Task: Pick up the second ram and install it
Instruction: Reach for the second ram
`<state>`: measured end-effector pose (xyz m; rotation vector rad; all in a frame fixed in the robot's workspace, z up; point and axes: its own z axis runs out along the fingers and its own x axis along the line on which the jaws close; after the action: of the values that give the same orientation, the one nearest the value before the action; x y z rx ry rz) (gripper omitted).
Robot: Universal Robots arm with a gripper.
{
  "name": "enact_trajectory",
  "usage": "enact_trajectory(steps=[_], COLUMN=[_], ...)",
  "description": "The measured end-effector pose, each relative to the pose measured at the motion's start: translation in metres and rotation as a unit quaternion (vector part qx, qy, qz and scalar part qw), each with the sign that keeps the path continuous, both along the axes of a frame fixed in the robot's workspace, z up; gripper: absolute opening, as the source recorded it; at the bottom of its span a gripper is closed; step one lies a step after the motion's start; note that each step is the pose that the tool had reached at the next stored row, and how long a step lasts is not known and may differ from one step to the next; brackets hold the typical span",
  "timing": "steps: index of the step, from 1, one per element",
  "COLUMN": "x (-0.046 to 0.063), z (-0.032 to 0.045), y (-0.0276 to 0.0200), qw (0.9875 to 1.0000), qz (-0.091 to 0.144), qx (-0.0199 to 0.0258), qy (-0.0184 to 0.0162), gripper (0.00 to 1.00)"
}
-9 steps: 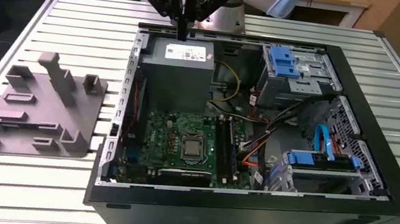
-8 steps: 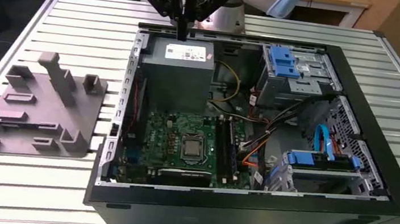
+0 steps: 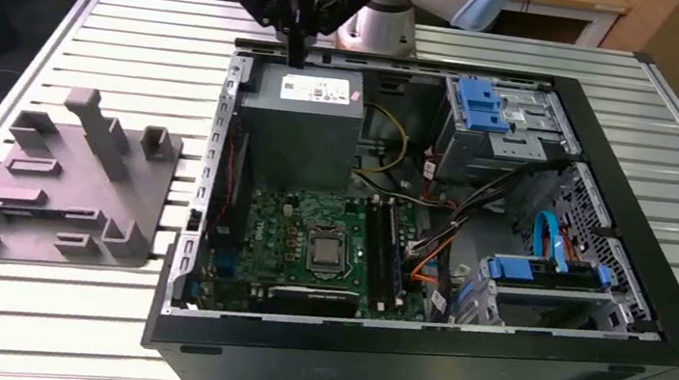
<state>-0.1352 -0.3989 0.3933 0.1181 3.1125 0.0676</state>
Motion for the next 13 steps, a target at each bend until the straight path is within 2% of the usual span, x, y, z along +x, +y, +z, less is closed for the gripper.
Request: enact_trajectory(steps=[13], x=[-0.048], z=[-0.0002], y=[0.0000], qw=[1.0000], qz=[0.000], qx=[0.0000], qy=[-0.0002], gripper=[0.10])
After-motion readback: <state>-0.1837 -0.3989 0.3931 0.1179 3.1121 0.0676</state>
